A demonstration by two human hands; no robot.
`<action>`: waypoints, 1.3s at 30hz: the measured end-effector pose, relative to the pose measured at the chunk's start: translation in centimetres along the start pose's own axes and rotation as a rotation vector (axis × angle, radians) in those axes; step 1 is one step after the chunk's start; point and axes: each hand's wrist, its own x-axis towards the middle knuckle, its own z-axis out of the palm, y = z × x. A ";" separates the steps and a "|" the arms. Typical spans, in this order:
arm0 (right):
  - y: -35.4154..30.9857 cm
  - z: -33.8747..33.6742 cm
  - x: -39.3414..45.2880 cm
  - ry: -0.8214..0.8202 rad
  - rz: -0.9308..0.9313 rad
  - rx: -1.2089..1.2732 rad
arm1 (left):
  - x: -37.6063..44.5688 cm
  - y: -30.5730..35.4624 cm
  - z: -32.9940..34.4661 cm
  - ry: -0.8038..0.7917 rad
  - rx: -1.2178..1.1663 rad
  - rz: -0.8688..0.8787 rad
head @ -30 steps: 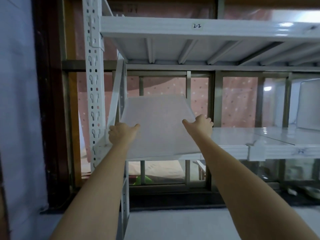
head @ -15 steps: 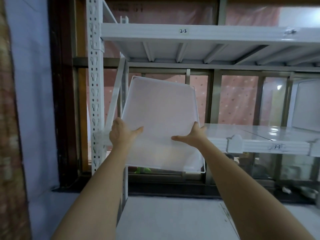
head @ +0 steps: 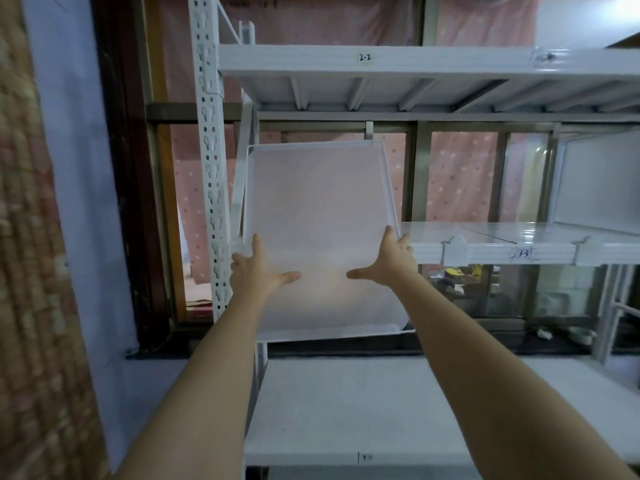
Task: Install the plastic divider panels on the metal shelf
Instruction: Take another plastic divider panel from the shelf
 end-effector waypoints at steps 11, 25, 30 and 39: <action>1.9 -2.5 -5.6 -0.038 0.146 -0.070 | -3.9 0.9 -0.3 -0.044 0.046 0.100; 17.8 -12.2 -10.5 0.077 0.385 -0.039 | -11.2 15.8 7.3 -0.087 0.000 0.354; 25.6 -17.7 -13.5 0.147 0.478 -0.108 | -16.1 23.4 11.8 -0.167 -0.093 0.419; 35.5 -22.7 -17.2 0.253 0.555 -0.224 | -22.7 31.5 19.0 -0.267 -0.190 0.468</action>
